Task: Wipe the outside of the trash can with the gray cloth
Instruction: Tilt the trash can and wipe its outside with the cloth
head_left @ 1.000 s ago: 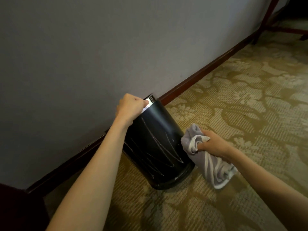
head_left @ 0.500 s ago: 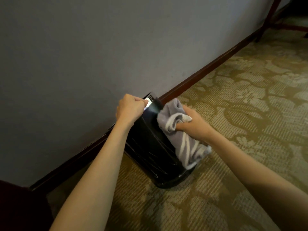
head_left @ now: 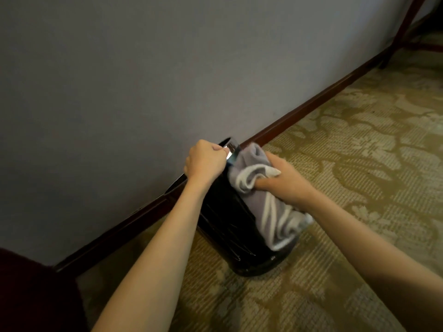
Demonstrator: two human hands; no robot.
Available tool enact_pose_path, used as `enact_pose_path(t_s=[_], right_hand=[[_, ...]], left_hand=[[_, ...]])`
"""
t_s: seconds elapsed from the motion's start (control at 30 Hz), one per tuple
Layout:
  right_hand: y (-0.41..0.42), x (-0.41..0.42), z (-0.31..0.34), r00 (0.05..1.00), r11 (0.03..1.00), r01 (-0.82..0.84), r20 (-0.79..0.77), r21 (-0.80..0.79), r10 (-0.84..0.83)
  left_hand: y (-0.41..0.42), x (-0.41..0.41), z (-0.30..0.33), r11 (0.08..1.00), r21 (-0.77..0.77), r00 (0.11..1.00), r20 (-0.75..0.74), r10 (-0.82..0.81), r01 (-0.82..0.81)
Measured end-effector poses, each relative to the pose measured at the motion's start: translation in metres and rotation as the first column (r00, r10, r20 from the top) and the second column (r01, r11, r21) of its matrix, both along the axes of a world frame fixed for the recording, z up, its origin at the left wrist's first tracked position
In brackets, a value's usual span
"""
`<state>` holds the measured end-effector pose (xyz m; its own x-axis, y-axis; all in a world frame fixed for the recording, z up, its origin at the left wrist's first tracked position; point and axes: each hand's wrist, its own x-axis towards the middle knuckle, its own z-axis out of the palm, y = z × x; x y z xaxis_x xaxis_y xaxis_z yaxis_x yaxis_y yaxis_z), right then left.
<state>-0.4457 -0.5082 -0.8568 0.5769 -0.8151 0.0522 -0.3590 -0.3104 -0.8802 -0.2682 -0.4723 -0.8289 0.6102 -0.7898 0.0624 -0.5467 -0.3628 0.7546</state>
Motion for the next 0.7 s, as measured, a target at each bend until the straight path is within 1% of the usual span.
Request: enact_pose_path(t_s=[0.07, 0.2, 0.3, 0.4, 0.43, 0.53, 0.6, 0.7], right_hand=[[-0.001, 0.013, 0.011, 0.998, 1.0, 0.024, 0.063, 0.011, -0.024], [0.003, 0.01, 0.005, 0.999, 1.0, -0.016, 0.029, 0.01, 0.016], [0.008, -0.005, -0.01, 0.991, 0.997, -0.062, -0.117, -0.045, 0.057], [0.012, -0.029, -0.029, 0.952, 0.995, -0.094, -0.294, -0.027, 0.082], [0.013, -0.037, -0.033, 0.943, 0.996, -0.086, -0.321, 0.003, 0.082], [0.013, -0.05, -0.038, 0.943, 0.991, -0.085, -0.313, 0.099, 0.112], [0.011, -0.05, -0.038, 0.927, 0.991, -0.095, -0.354, 0.096, 0.123], [0.009, -0.045, -0.036, 0.892, 0.997, -0.074, -0.448, 0.003, 0.068]], left_hand=[[-0.001, -0.003, 0.0, 1.0, -0.004, 1.0, 0.006, -0.016, 0.016], [0.001, 0.013, -0.003, 1.0, 0.0, 0.996, -0.086, -0.023, 0.023], [0.005, 0.029, -0.005, 1.0, -0.003, 0.982, -0.19, -0.01, 0.01], [0.008, 0.047, -0.009, 0.999, -0.02, 0.963, -0.266, 0.041, -0.048], [0.01, 0.052, -0.011, 0.998, -0.022, 0.957, -0.286, 0.054, -0.063], [0.015, 0.059, -0.013, 0.997, -0.032, 0.937, -0.344, 0.06, -0.076], [0.015, 0.06, -0.014, 0.997, -0.03, 0.942, -0.332, 0.052, -0.066], [0.016, 0.051, -0.016, 0.992, -0.057, 0.966, -0.24, 0.099, -0.116]])
